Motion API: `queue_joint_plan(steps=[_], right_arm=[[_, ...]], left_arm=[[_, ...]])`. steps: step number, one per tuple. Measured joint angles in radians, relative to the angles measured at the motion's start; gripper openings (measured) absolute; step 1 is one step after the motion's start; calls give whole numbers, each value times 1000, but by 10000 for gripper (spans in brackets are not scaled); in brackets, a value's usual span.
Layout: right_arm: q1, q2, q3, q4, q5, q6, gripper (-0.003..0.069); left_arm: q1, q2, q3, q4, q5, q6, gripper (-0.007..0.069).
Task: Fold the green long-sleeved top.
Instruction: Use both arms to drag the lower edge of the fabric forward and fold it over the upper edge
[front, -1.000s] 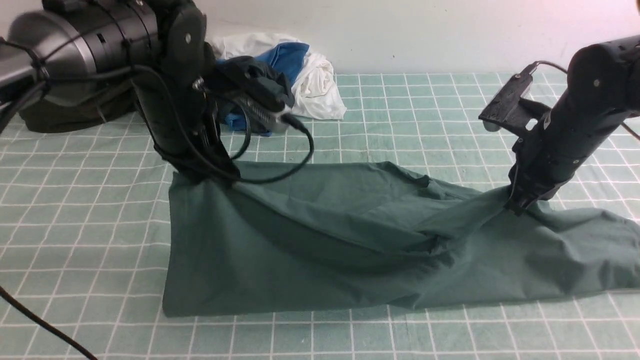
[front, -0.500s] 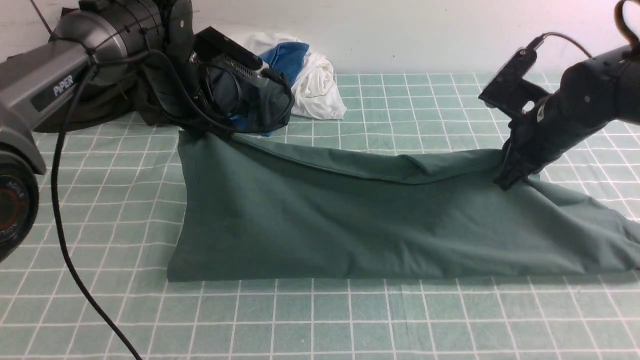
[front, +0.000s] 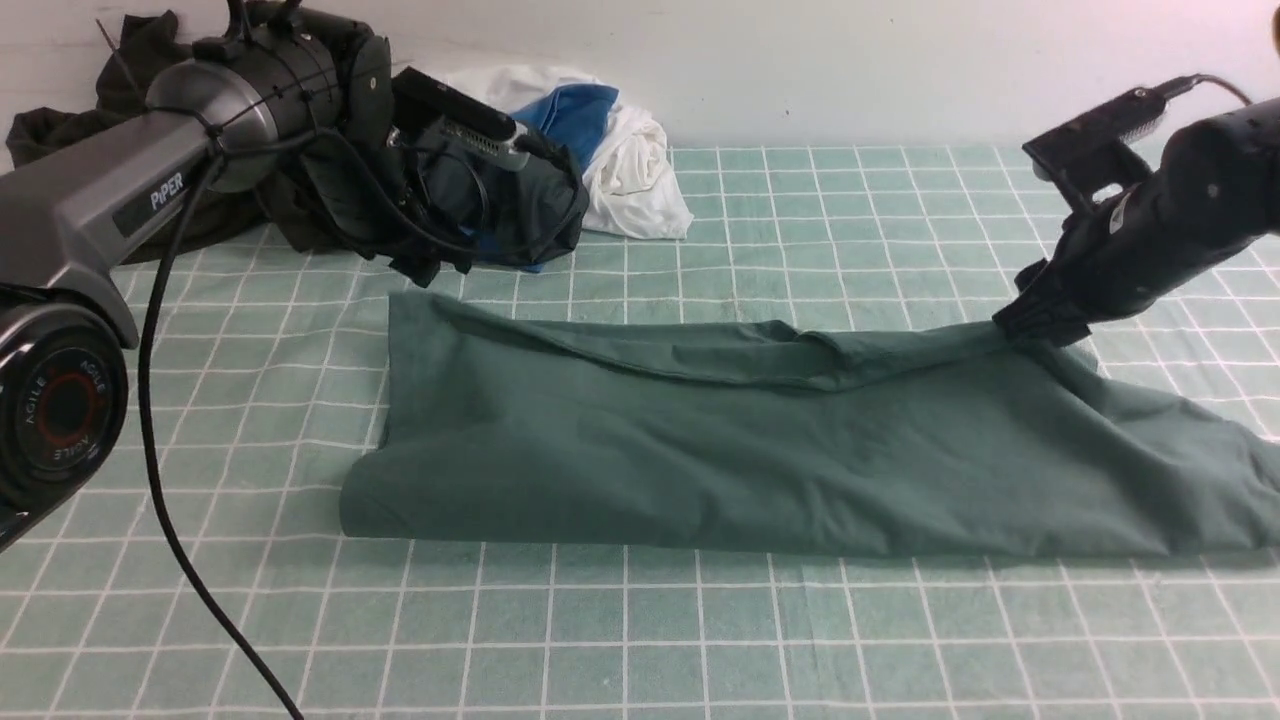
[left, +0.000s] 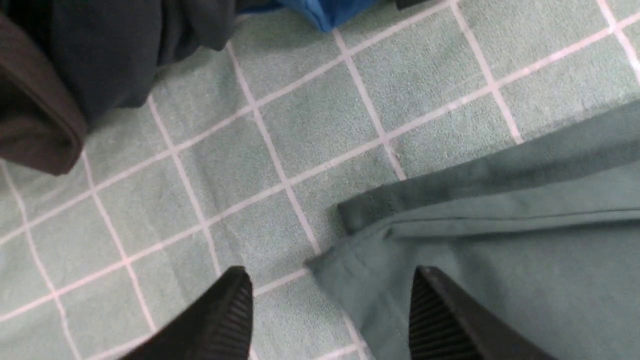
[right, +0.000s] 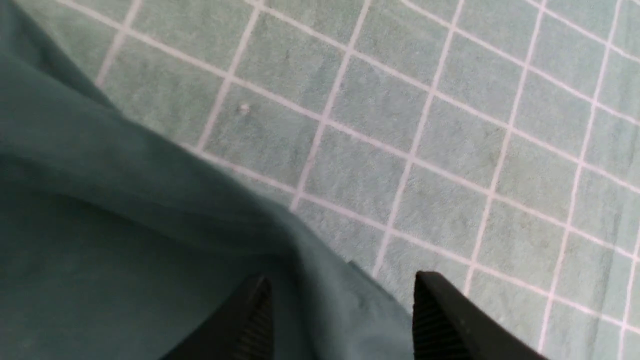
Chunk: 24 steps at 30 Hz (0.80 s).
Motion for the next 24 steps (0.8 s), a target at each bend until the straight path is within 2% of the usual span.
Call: queue_joint_plan(steps=[3,6,12,16,18,21,24], right_arm=[[57,-5,0,102,69,-30,372],[111,29,0,194,87,-69,364],[154,151,-1,241,-71,-87,339],[118,236,-78,222,-226,-30,321],[97,246,-115,218,-233,-6,316],[29,247,-231,203,-163,58,302],[-33,226,-336,170,27,70,292]], left_arm=[[-11,-6,-63,-12,87,-14,405],[-27,-22,-84,-18,129,-15,359],[-47,-41,-87,-35,189,-8,189],[-49,-42,-87,-56,244,28,30],[-49,-42,-87,-65,245,33,15],[-60,-51,-80,-104,245,38,-3],[-102,-73,-26,-139,243,54,-3]])
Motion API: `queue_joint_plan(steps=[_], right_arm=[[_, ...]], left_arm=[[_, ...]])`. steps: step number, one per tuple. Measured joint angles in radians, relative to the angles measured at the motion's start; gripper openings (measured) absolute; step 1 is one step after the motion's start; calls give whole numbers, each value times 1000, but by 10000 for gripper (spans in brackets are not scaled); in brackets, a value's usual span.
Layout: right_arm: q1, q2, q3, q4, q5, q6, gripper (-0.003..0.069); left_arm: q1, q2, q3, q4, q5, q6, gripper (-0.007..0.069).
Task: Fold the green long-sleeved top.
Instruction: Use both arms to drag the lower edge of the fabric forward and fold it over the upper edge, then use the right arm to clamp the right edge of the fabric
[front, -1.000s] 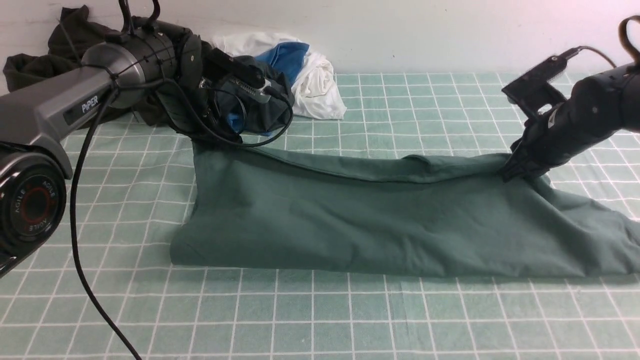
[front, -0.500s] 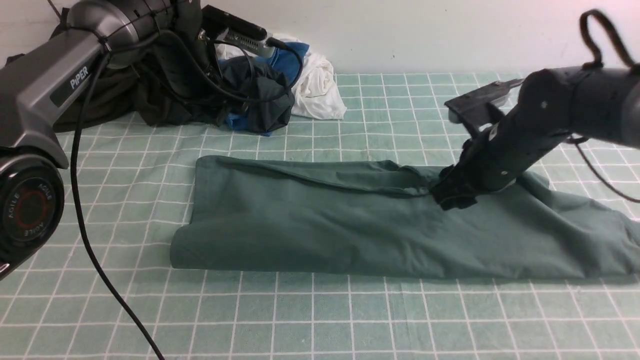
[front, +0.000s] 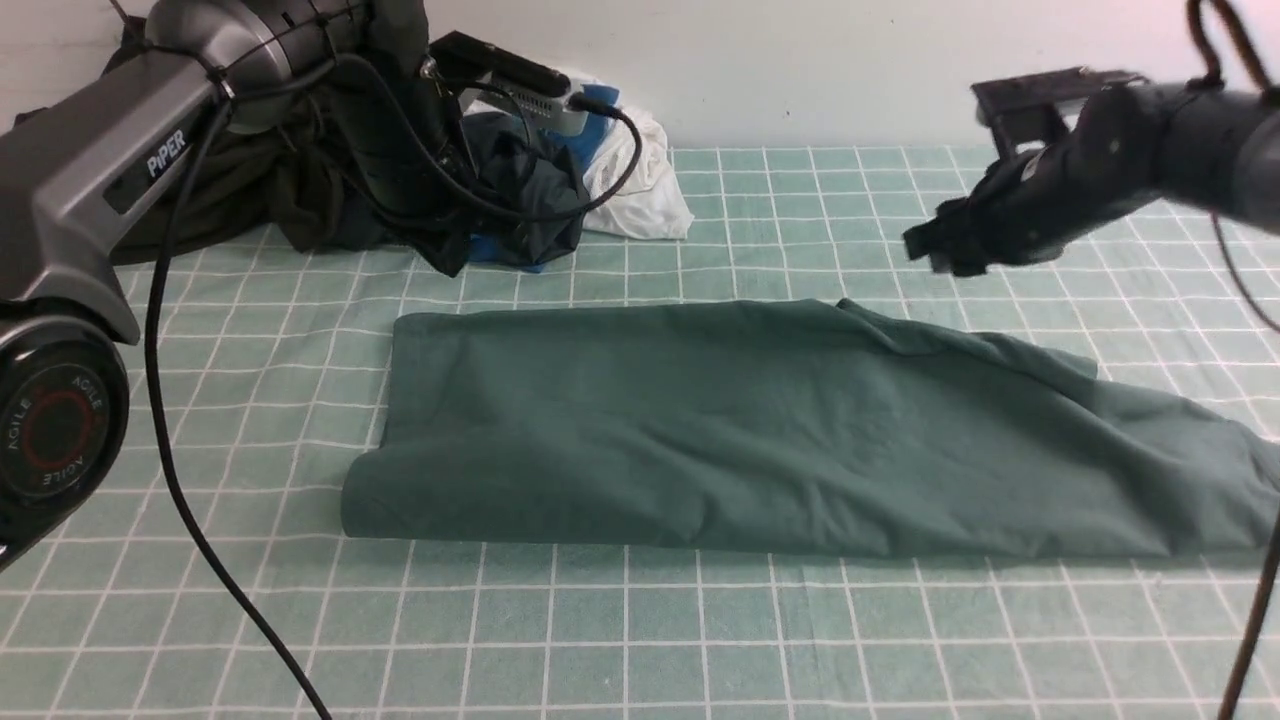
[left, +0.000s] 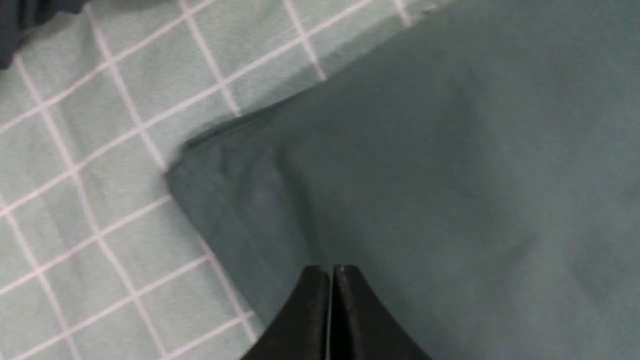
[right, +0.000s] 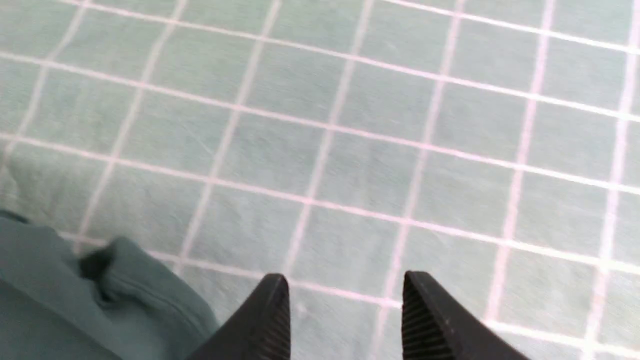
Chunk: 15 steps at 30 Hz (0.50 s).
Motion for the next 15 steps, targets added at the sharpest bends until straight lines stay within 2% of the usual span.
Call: queue_joint_plan(steps=[4,7,11,15], right_arm=[[-50,-70,-4,-22,248,-58,275],[-80,-150,75,-21,325,-85,257],[-106,-270,261,-4,315,-94,230],[-106,-306,432,5,206,-97,217]], left_arm=[[-73,-24,157,-16,-1,16,-3],[-91,-22,300,-15,-3,16,-3],[-61,-22,458,0,-8,14,-3],[-34,-49,518,-28,-59,11,-3]])
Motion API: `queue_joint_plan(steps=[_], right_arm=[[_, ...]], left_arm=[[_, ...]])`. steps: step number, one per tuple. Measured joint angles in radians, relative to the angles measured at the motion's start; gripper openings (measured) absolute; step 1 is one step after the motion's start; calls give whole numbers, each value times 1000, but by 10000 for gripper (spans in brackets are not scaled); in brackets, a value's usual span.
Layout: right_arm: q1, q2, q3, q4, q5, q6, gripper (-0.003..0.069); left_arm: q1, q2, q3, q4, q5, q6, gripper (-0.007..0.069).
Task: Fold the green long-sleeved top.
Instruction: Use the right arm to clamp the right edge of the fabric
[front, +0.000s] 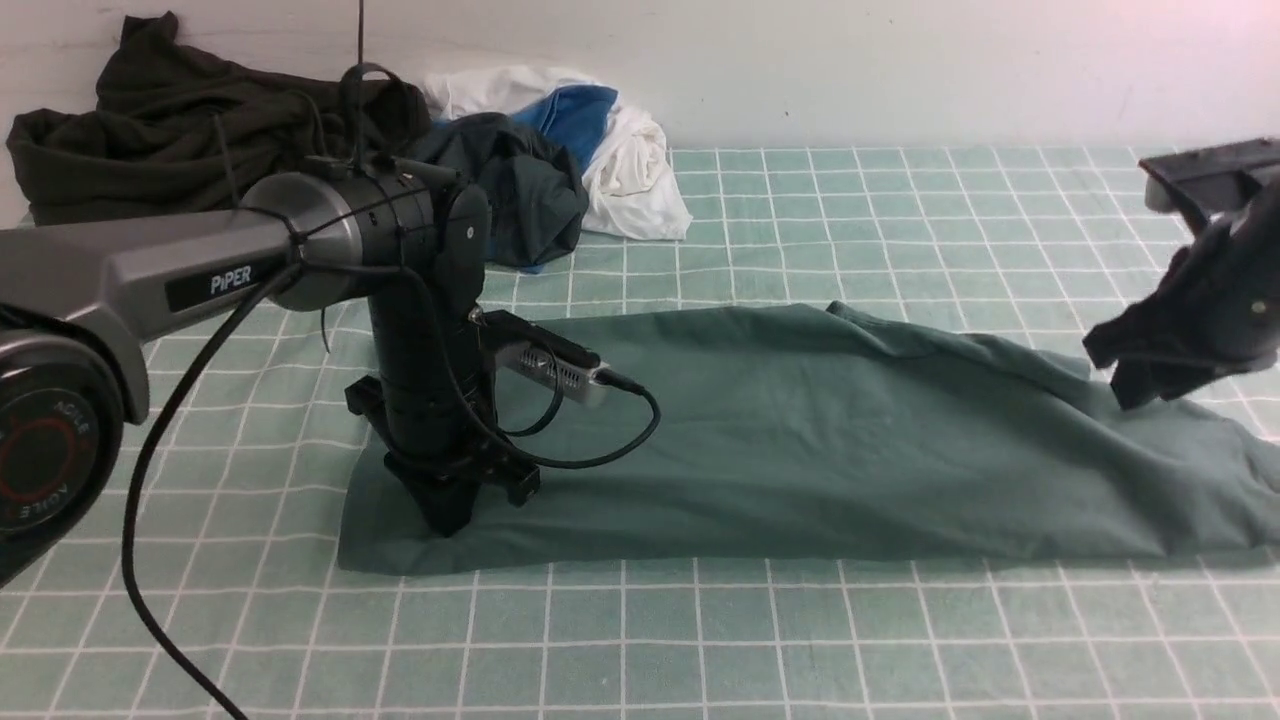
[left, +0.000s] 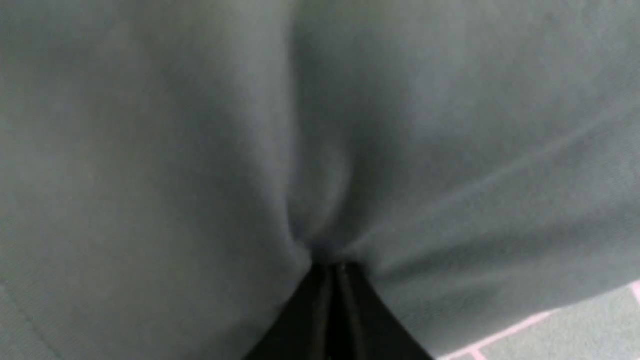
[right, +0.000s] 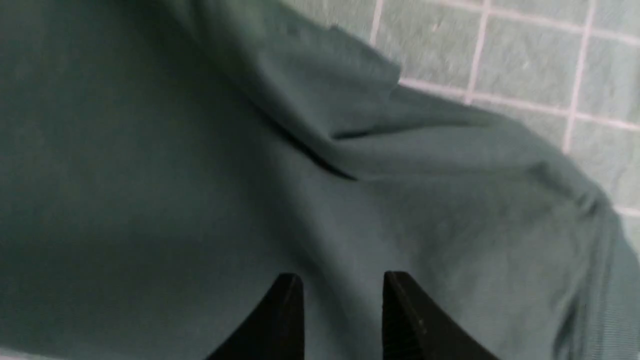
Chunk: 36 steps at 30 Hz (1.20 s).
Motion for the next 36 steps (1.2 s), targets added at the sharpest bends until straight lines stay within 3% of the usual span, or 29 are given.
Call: queue_joint_plan(steps=[6,11,15,20,24,30,36], right_arm=[[-5,75,94,11,-235,5,214],[-91,136,94,-74,-379,157,214],[-196,135,93,-136,-335,260,214],[-279,78,93,-146,-199,258,237],[-301,31,93,-136,-182,248,310],[-309,61,93,-118,-180,242,530],[-309,142,93,-50,-176,216,609]], left_arm=[[16,-8,12,-29,-11,-1,-3],[17,-8,12,-32,-8,-4,-3],[17,-8,12,-33,-7,3,-3],[17,-8,12,-33,-6,4,-3],[18,-8,12,-33,-6,4,-3],[19,-8,12,-36,-6,6,-3],[19,-8,12,-37,-6,8,-3]])
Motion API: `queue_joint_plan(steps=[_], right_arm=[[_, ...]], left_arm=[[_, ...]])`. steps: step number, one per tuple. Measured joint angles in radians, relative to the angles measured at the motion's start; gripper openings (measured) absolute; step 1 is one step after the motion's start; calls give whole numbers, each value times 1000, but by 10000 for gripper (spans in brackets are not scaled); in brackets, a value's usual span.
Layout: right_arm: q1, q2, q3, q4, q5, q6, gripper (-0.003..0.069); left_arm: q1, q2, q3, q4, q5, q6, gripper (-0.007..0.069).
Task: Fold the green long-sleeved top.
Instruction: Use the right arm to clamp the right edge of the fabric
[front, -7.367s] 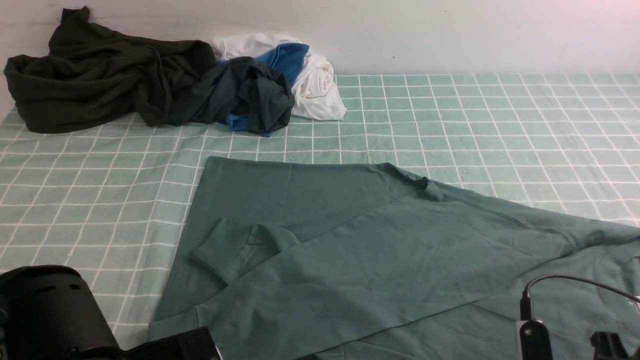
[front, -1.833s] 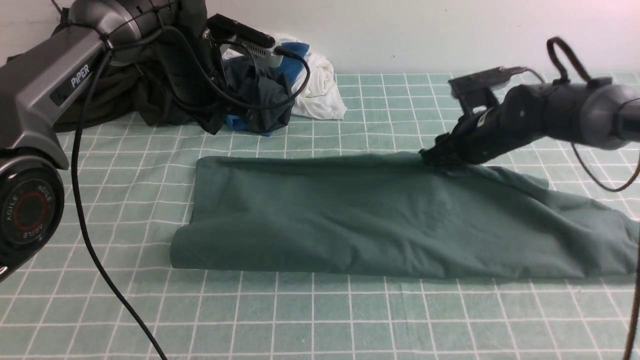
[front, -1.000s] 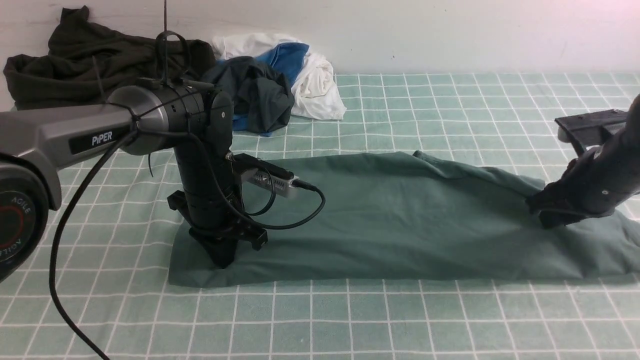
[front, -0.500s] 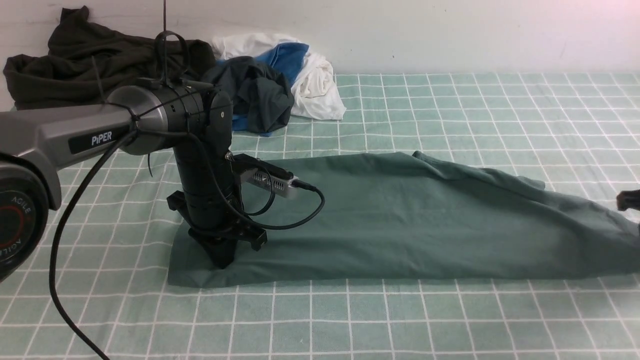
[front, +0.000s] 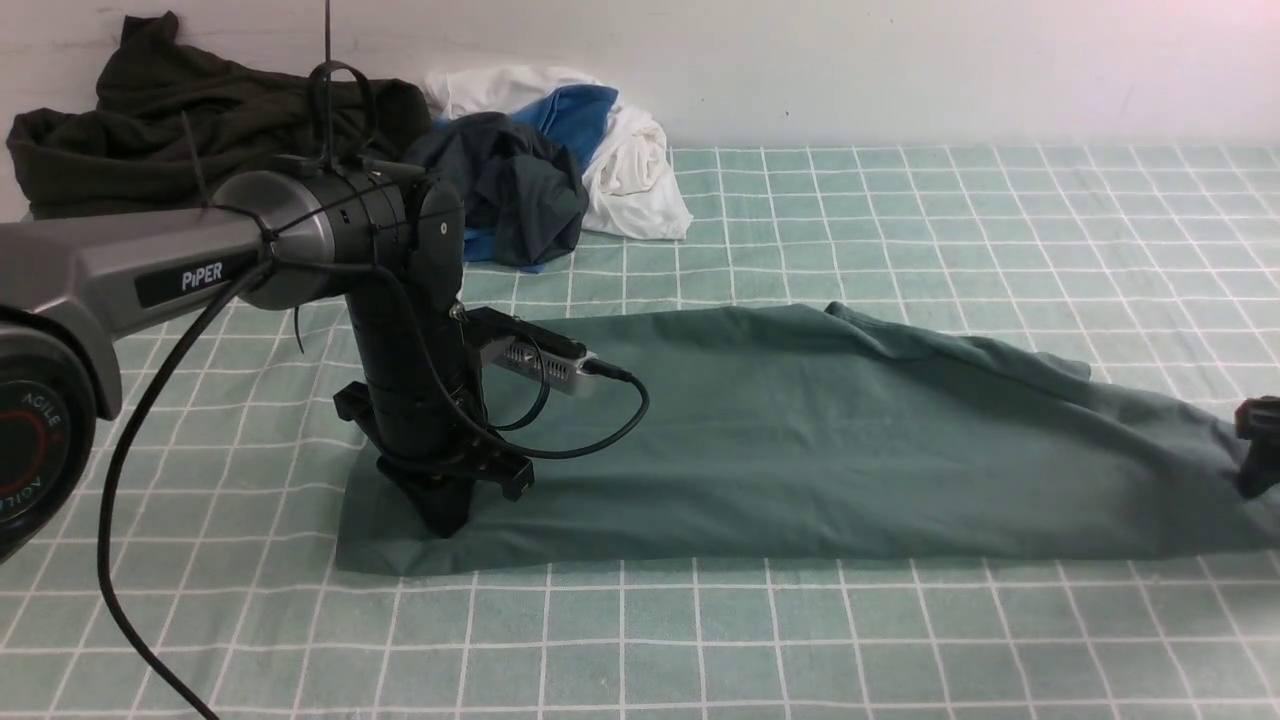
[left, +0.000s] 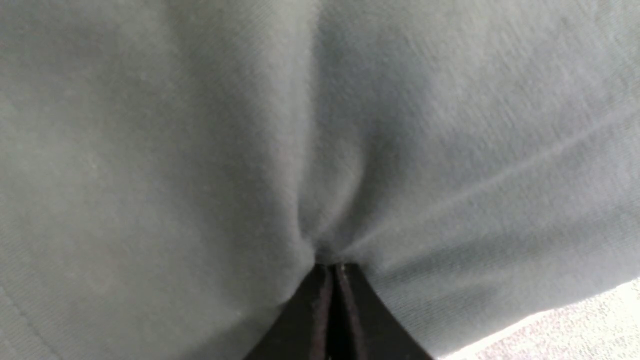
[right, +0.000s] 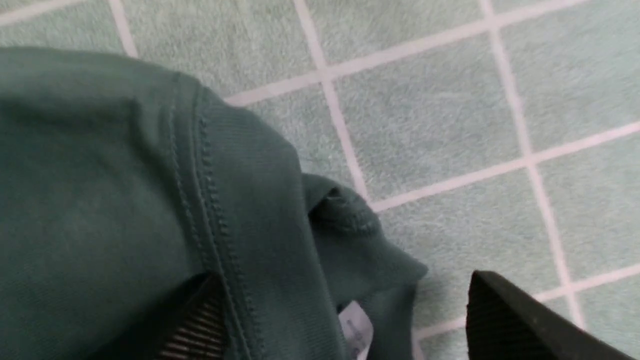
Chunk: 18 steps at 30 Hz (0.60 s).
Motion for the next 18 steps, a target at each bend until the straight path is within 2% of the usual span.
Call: queue_joint_plan(steps=[4,6,8,13,15,18], right_arm=[[0,16,-5,47,8,-58,583],[0,17,-8,79,12,-103,507],[0,17,-8,102,19,-135,409],[0,-9,-9,115,53,-199,80],[0,-40,-18,97,74,-201,42],[1,-119,-63,84,126,-195,41]], left_arm=[[1,0,0,-2,-1,0,-3],[1,0,0,-2,-1,0,-3],[1,-2,0,-1,-1,1,-3],[3,-51,0,40,16,2,-3],[5,-109,-2,65,23,-1,-3],[8,-221,-8,88,39,-4,-3]])
